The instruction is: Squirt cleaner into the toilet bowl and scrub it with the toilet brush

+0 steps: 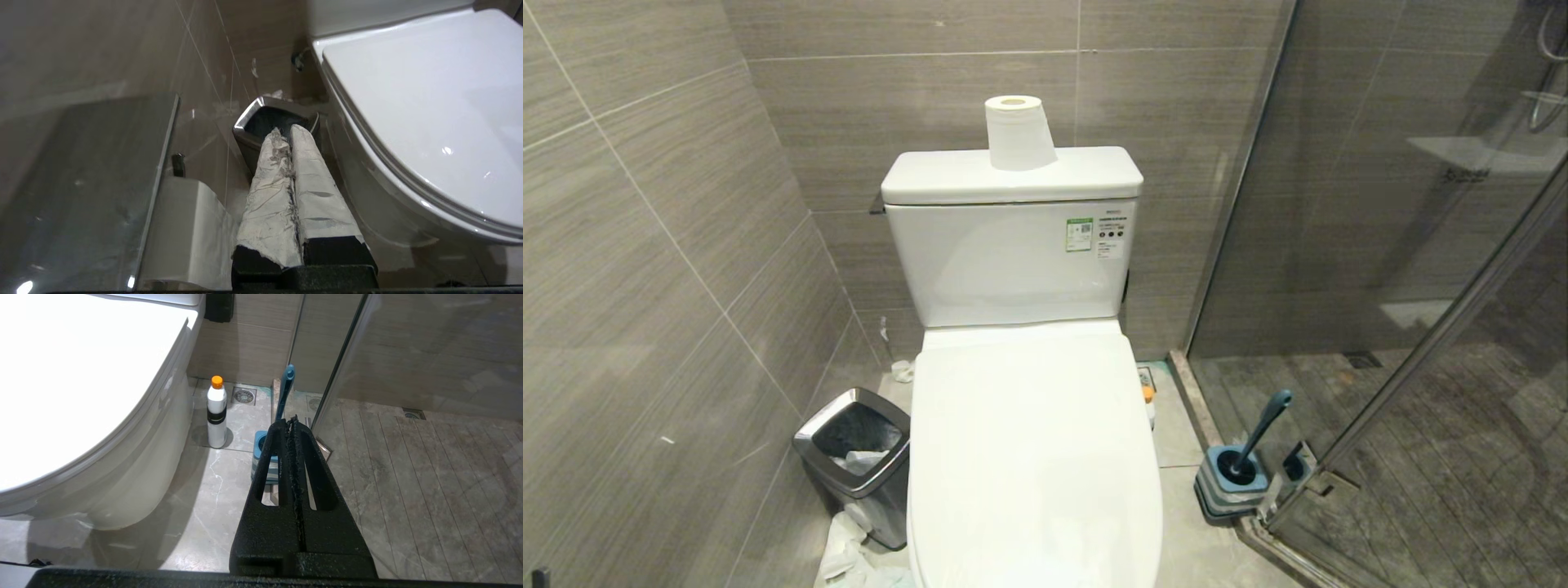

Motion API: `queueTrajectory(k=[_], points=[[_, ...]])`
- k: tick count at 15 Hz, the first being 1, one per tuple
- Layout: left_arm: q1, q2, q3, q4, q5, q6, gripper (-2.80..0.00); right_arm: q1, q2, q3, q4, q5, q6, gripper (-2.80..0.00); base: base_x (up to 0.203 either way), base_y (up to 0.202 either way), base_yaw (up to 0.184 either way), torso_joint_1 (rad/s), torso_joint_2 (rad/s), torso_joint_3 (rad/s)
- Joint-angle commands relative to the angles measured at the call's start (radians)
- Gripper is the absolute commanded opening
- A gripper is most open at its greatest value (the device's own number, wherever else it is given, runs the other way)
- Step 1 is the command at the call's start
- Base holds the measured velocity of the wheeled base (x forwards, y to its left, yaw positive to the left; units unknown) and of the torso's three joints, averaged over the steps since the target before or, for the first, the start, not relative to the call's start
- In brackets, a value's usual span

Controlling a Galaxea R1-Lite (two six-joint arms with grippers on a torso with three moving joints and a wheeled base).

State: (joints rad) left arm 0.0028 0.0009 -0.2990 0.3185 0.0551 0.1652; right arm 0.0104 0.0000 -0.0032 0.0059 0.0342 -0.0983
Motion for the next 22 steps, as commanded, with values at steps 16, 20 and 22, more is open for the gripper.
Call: queueTrajectory(k=[16,20,22], points=[[0.000,0.000,0.299,-0.315,-0.080,-0.056,-2.80,0.000,0.002,0.000,0.000,0.001,-0.001,-2.80,0.000,0.000,0.000,0.000,0.00,0.000],[0.000,-0.001,0.299,-0.316,-0.078,-0.072,-2.80,0.000,0.002,0.000,0.000,0.001,-0.001,-2.80,0.000,0.000,0.000,0.000,0.00,0.000],[0.000,-0.001,0.299,-0.317,-0.077,-0.092,-2.80,0.000,0.002,0.000,0.000,0.001,-0.001,-2.80,0.000,0.000,0.000,0.000,0.00,0.000]])
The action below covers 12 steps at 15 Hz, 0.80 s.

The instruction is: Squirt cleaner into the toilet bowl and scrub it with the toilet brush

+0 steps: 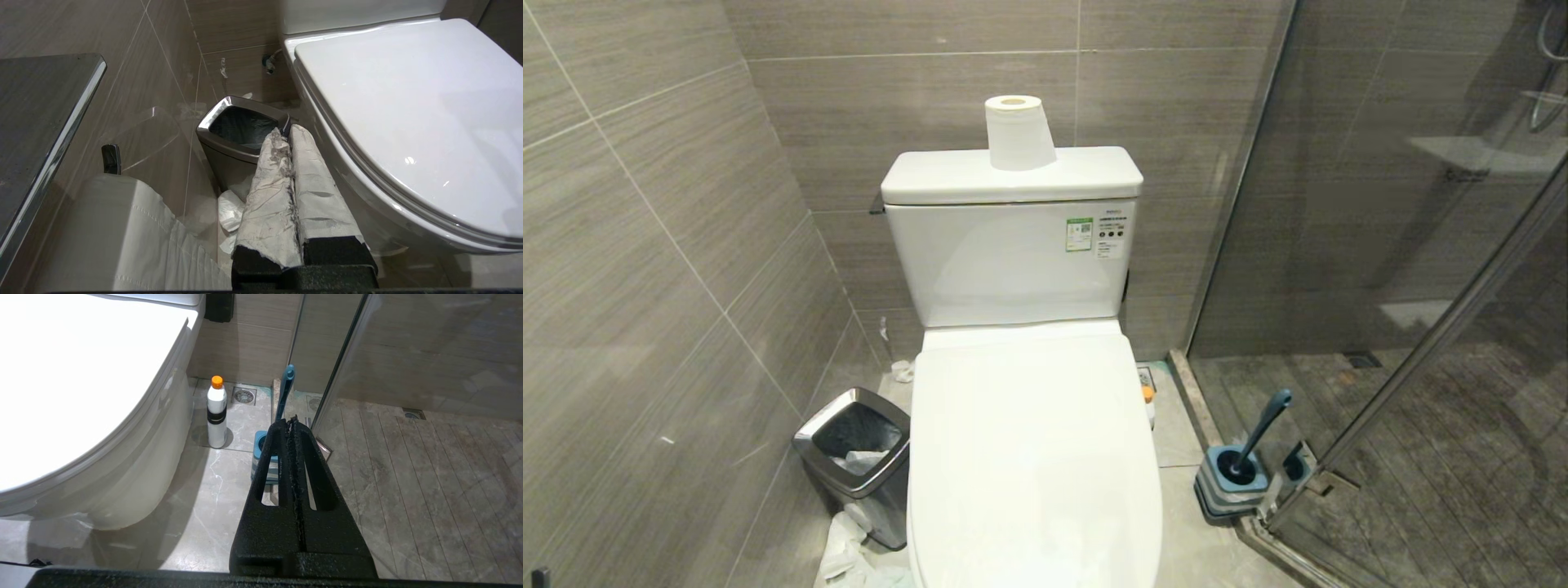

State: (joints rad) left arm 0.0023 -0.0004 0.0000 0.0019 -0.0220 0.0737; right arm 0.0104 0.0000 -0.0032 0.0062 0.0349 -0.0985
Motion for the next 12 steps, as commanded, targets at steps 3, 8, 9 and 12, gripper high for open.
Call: queueTrajectory(k=[3,8,9,12], points=[[0.001,0.002,0.000,-0.002,0.002,-0.023,-2.80,0.000,0.002,0.000,0.000,0.000,-0.001,-2.80,0.000,0.000,0.000,0.000,0.00,0.000],[0.001,0.001,0.000,-0.002,0.002,-0.019,-2.80,0.000,0.002,0.000,0.000,0.000,-0.001,-2.80,0.000,0.000,0.000,0.000,0.00,0.000],[-0.001,0.001,0.000,-0.002,0.001,-0.016,-2.80,0.000,0.002,0.000,0.000,0.000,-0.001,-2.80,0.000,0.000,0.000,0.000,0.00,0.000],[0.001,0.001,0.000,-0.002,0.001,-0.017,-2.80,0.000,0.002,0.000,0.000,-0.001,-0.001,-2.80,0.000,0.000,0.000,0.000,0.00,0.000]])
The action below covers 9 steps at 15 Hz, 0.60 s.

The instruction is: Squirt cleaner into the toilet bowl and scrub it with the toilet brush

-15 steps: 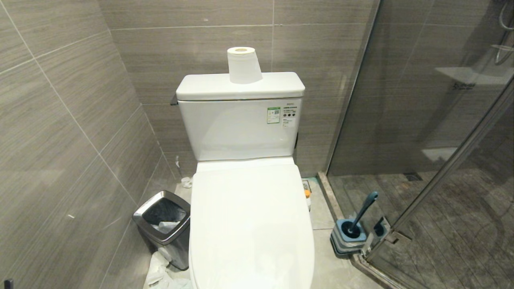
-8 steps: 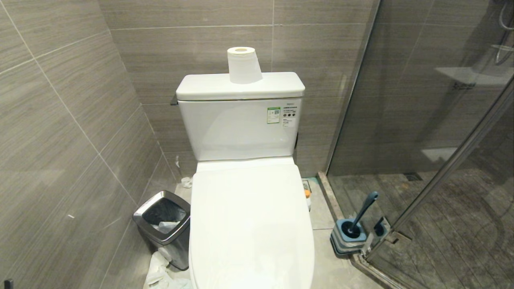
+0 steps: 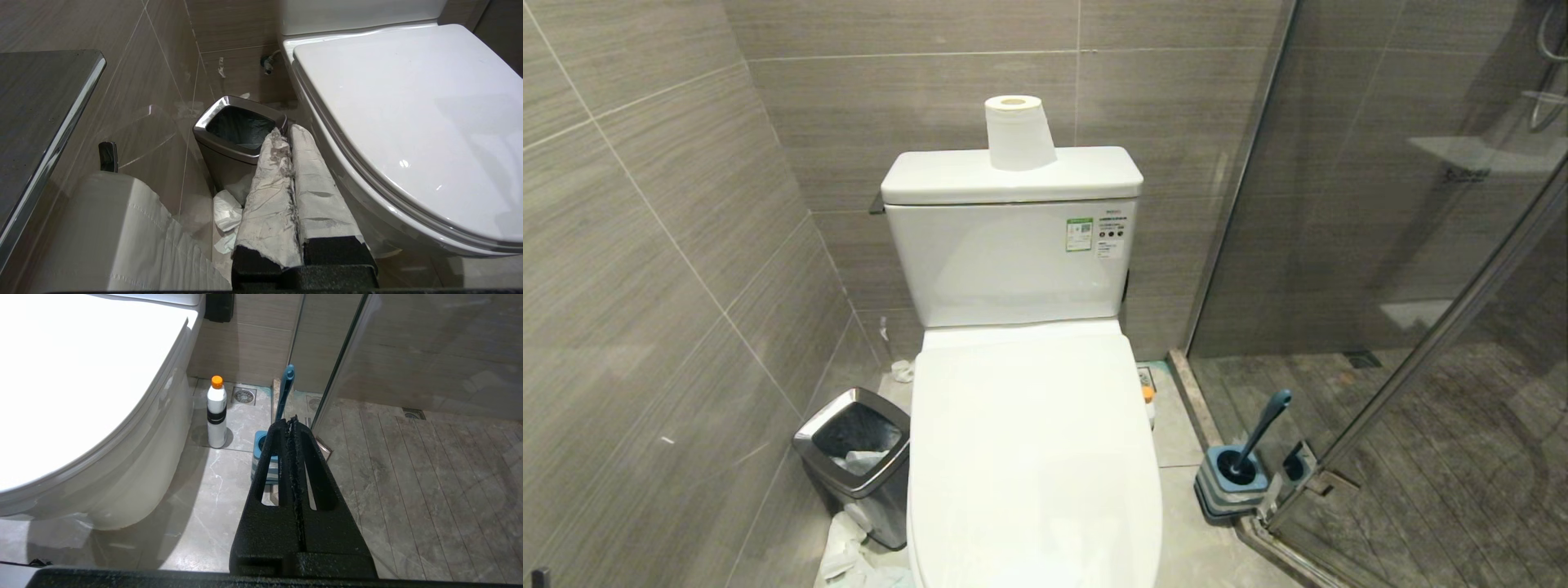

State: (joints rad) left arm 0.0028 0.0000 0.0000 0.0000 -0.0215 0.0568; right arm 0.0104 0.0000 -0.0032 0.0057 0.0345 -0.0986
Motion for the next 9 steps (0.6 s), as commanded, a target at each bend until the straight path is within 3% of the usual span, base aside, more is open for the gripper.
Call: queueTrajectory(k=[1,9], points=[[-0.001,0.000,0.000,0.000,0.000,0.000,-2.80,0.000,0.002,0.000,0.000,0.001,-0.001,-2.80,0.000,0.000,0.000,0.000,0.00,0.000],[0.000,0.000,0.000,0.000,0.002,-0.003,-2.80,0.000,0.002,0.000,0.000,0.001,-0.001,-2.80,0.000,0.000,0.000,0.000,0.00,0.000]])
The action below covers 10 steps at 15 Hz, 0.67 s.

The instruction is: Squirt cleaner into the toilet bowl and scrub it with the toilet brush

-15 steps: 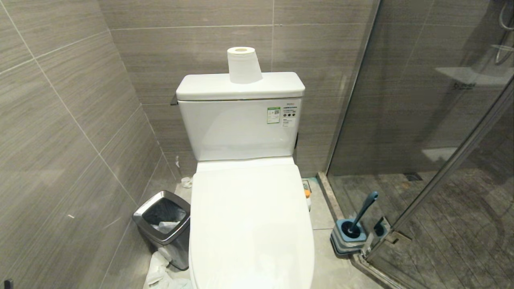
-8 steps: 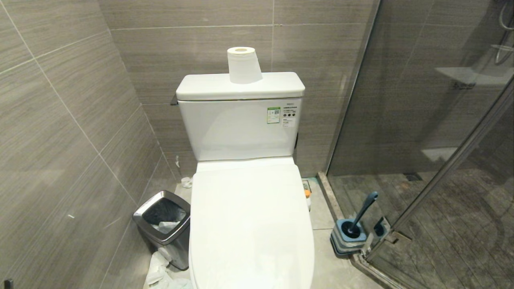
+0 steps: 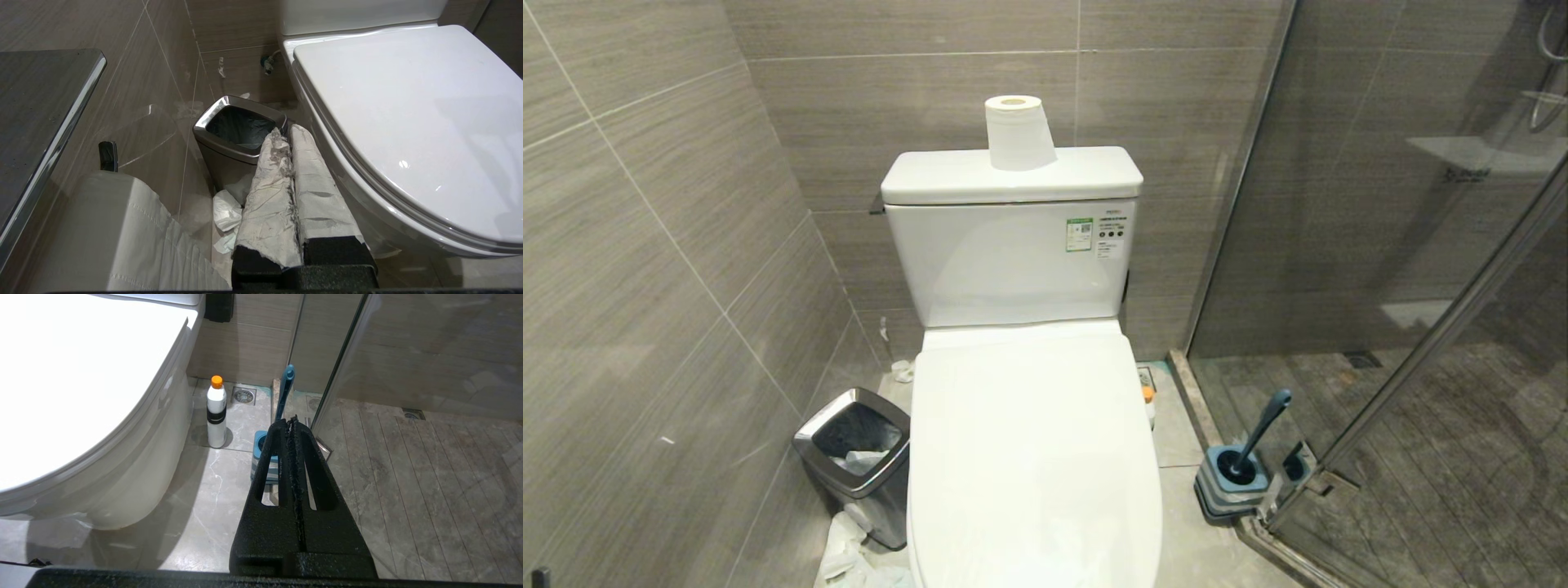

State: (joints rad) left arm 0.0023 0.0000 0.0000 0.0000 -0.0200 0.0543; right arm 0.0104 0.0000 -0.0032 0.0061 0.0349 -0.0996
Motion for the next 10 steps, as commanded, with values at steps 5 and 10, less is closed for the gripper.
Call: queueTrajectory(k=[5,10], points=[[0.000,0.001,0.000,0.000,0.000,-0.002,-2.80,0.000,0.002,0.000,0.000,-0.003,0.007,-2.80,0.000,0.000,0.000,0.000,0.00,0.000],[-0.001,0.000,0.000,0.000,0.000,-0.005,-2.80,0.000,0.002,0.000,0.000,-0.004,0.020,-2.80,0.000,0.000,0.000,0.000,0.00,0.000]])
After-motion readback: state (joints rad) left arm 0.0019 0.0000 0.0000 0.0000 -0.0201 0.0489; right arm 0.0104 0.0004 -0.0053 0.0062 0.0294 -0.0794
